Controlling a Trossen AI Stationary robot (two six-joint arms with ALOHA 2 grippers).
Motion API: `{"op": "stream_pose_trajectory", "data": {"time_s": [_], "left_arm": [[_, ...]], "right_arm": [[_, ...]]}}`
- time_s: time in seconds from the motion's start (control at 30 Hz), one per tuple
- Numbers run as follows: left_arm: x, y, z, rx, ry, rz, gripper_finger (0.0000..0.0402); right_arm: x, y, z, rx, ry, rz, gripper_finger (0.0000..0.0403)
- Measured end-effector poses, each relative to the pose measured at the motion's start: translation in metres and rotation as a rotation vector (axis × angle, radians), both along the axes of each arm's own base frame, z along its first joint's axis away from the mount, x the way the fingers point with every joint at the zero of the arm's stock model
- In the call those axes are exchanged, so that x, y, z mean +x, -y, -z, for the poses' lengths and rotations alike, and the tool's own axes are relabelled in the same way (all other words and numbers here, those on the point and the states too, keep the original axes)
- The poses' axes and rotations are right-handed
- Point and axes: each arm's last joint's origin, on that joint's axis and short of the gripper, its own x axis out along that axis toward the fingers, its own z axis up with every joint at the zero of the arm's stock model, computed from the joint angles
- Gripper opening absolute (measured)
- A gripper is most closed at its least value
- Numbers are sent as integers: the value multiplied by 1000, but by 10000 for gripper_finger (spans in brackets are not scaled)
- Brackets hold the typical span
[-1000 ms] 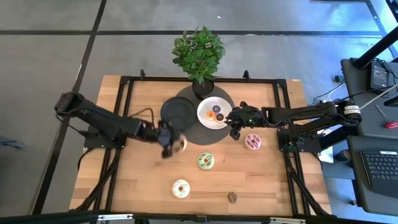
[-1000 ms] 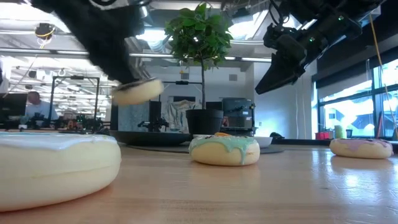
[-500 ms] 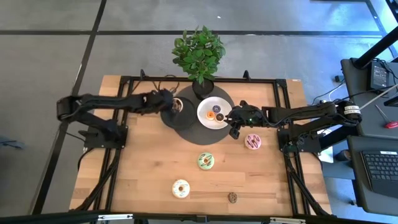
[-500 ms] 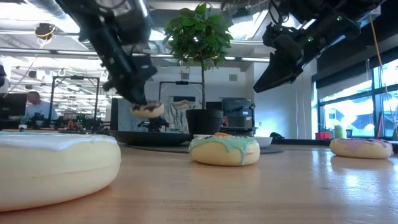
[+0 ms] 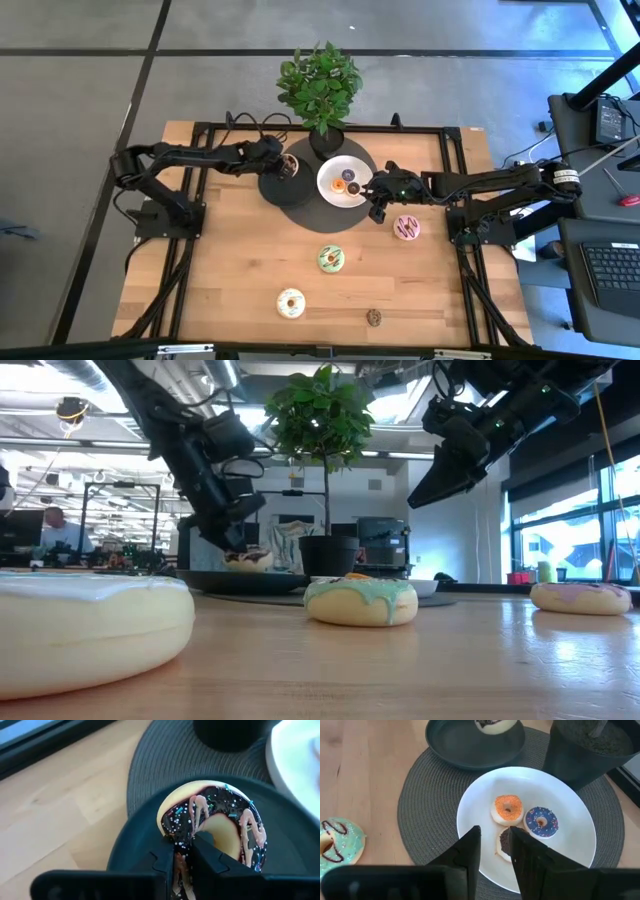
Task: Pick & Place donuts
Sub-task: Put the big black donut on the green plate
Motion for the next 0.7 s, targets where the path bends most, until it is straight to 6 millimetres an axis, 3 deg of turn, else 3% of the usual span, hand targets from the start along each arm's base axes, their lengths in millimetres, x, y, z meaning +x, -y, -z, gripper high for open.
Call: {"op": "stream_pose_trajectory", "data": {"time_s": [0.4, 0.7], "left_arm": [[1, -1, 9, -18, -37, -1, 67], [1, -1, 9, -3, -45, -18, 114]], "right_arm": [[0, 0, 0, -1, -2, 0, 104], [0, 0, 0, -1, -2, 0, 104]]}}
